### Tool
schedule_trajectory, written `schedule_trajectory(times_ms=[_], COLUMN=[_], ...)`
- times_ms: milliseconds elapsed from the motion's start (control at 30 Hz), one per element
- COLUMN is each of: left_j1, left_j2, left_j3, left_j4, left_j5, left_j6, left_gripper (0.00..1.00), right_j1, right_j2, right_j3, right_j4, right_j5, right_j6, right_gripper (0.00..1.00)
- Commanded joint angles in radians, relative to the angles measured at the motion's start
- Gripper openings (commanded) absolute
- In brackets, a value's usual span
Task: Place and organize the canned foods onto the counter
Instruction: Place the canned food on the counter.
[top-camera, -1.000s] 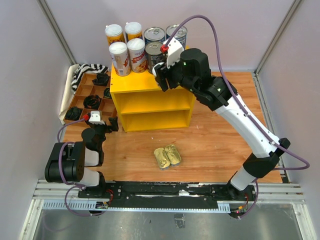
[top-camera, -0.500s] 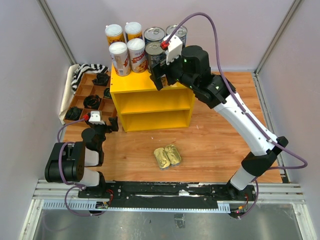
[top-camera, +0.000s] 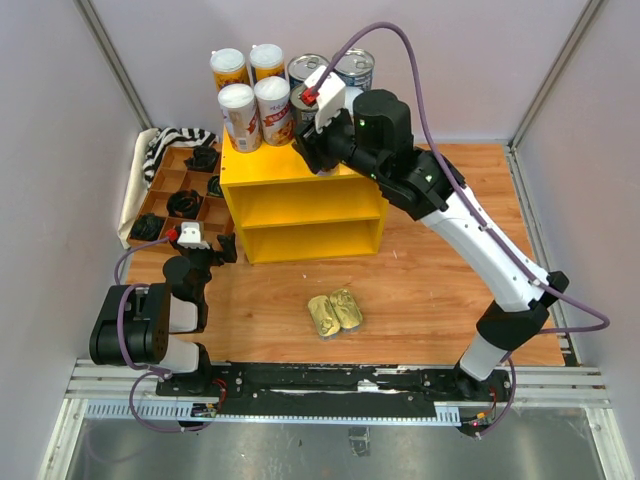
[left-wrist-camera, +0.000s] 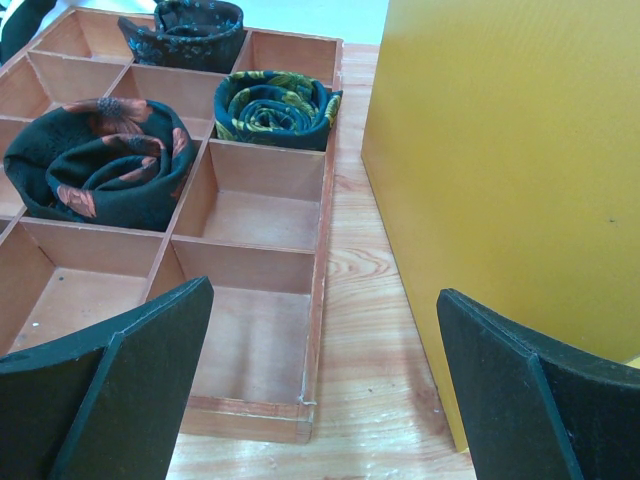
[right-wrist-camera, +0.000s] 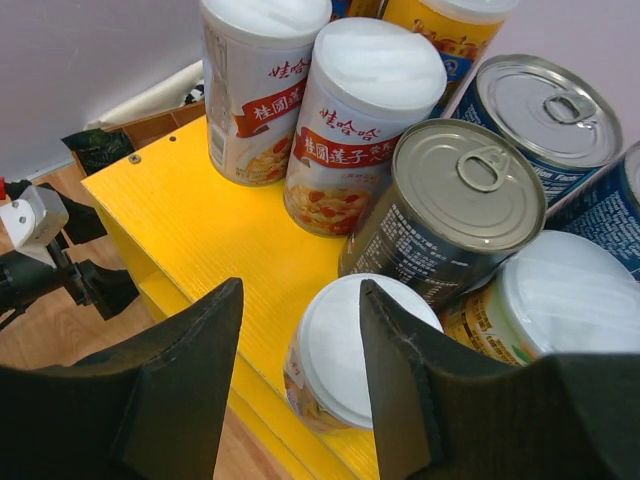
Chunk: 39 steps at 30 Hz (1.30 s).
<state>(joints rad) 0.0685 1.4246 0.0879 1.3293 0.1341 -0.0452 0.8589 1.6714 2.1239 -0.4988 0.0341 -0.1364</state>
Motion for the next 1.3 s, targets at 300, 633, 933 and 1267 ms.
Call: schedule_trajectory(times_ms=[300, 633, 933, 1267], left_j1=[-0.005, -0.005, -0.005, -0.006], left_j2=[0.001, 0.001, 0.000, 0.000], left_j3=[0.010, 0.010, 0.010, 0.010], left_j4=[0.021, 0.021, 0.021, 0.021], left_j5=[0.004, 0.004, 0.004, 0.004], left_j6=[0.013, 0.012, 0.011, 0.012], left_gripper=[1.00, 0.99, 1.00, 1.00], right_j1=[0.016, 0.015, 0.011, 0.001], right_j2=[-0.019, -0.031, -0.030, -0.075], right_j3=[-0.096, -0.152, -0.168, -0.116], right_j4=[-0.002, 0.054, 0.071, 0.057], right_j5=[0.126, 0.190, 0.205, 0.106], right_j6=[-0.081, -0.142, -0.169, -0.123], right_gripper=[0.46, 0.42, 0.41, 0.56])
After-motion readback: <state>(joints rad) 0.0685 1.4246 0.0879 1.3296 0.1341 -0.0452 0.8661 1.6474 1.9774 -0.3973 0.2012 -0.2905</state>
